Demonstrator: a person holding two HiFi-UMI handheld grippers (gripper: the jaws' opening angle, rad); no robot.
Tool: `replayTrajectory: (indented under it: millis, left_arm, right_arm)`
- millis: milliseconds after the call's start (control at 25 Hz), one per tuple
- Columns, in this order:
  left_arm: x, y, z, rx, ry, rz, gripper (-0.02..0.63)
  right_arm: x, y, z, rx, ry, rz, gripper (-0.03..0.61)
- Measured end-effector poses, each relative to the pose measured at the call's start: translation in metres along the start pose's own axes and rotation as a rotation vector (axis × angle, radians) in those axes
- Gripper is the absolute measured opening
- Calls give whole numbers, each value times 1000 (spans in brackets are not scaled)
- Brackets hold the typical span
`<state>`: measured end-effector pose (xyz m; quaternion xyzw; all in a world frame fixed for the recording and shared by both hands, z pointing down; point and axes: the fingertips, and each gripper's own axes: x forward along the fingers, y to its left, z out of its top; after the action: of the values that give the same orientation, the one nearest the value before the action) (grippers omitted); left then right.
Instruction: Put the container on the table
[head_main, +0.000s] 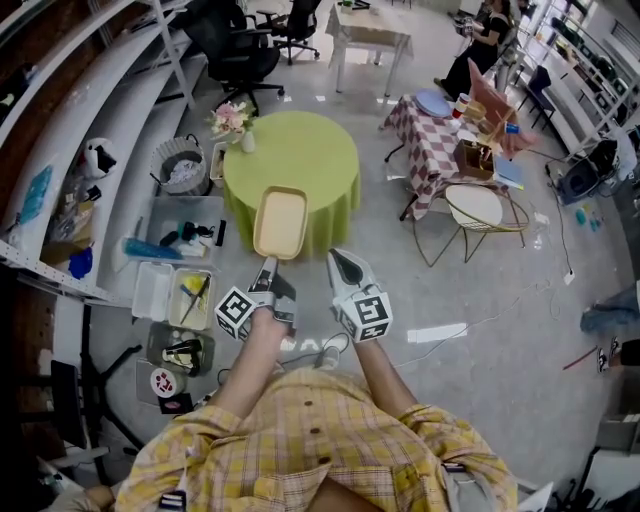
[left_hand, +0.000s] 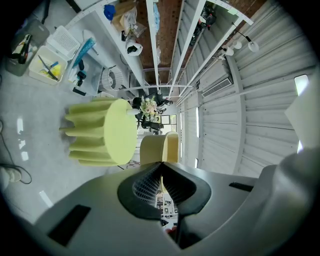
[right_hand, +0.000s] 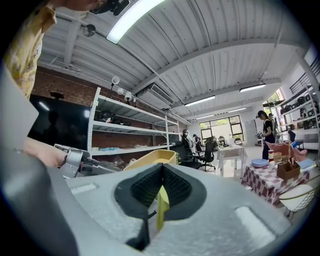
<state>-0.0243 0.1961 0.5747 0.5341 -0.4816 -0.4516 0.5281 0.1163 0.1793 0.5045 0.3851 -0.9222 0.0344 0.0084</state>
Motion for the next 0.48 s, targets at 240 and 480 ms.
replayTrajectory:
  millis: [240, 480]
  left_arm:
    - [12, 1, -11, 4, -18, 9, 18]
    - [24, 0, -36, 3, -42, -8, 18]
  right_arm:
    - [1, -16, -4, 4, 2, 33, -3]
    - [-7, -36, -3, -15, -6, 75, -3]
